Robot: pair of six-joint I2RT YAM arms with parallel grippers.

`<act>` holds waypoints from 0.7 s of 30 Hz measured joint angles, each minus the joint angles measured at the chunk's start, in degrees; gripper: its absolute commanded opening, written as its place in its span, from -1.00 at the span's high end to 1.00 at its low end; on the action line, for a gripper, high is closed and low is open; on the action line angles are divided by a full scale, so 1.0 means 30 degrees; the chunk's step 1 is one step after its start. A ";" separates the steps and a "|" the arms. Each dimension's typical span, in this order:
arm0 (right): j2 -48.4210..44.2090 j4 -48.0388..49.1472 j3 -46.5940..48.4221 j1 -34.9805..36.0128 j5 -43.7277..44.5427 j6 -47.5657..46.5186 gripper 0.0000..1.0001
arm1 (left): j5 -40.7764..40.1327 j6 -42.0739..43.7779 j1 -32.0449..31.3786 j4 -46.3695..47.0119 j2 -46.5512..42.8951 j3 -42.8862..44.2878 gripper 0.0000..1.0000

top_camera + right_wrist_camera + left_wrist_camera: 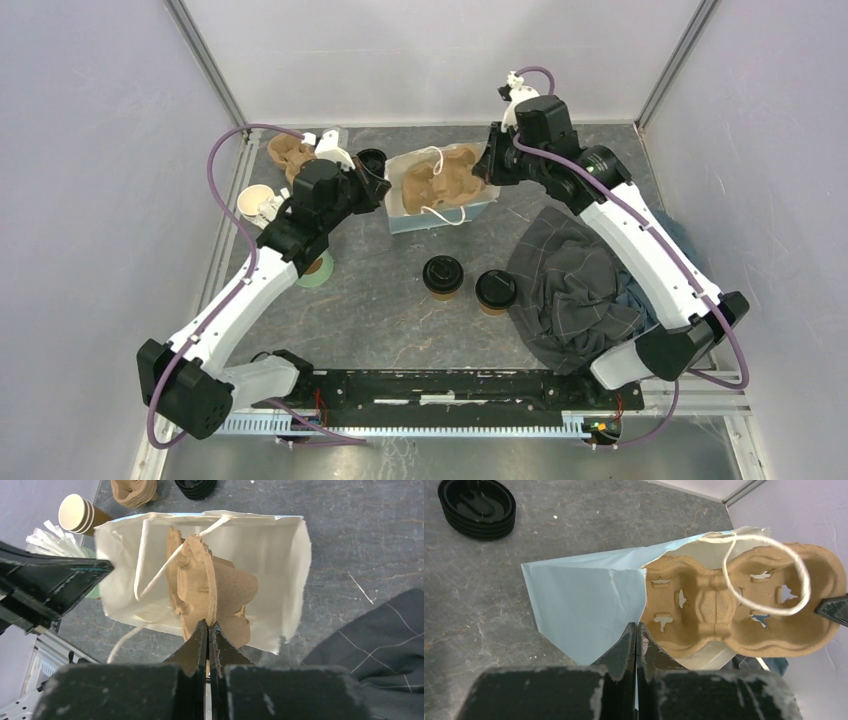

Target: Pack the takeout coffee

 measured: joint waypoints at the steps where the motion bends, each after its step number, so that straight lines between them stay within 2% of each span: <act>1: 0.0073 0.0087 0.0087 0.0313 0.0357 -0.0036 1.00 | -0.0007 -0.0248 -0.0015 -0.0087 0.0080 0.0007 0.96; 6: -0.0007 0.0627 0.0124 0.1676 0.2178 -0.0415 1.00 | -0.0007 -0.1188 -0.0095 -0.0423 0.0335 0.0109 0.96; 10: -0.0736 0.1902 -0.1231 0.1778 0.2470 -0.0962 1.00 | -0.0007 -0.1668 -0.0109 -0.0780 0.0357 0.0284 0.96; 15: -0.0816 0.3118 -0.2346 0.1464 0.0787 -0.1712 1.00 | 0.0124 -0.1770 -0.0109 -0.1304 0.0481 0.0503 0.96; 19: -0.0168 0.3789 -0.2215 0.0393 -0.1894 -0.2229 1.00 | 0.0306 -0.1800 -0.0109 -0.1800 0.0707 0.0831 0.96; 21: 0.0619 0.3104 -0.1311 -0.0233 -0.2863 -0.2630 1.00 | 0.0364 -0.1800 -0.0109 -0.2193 0.0831 0.1071 0.96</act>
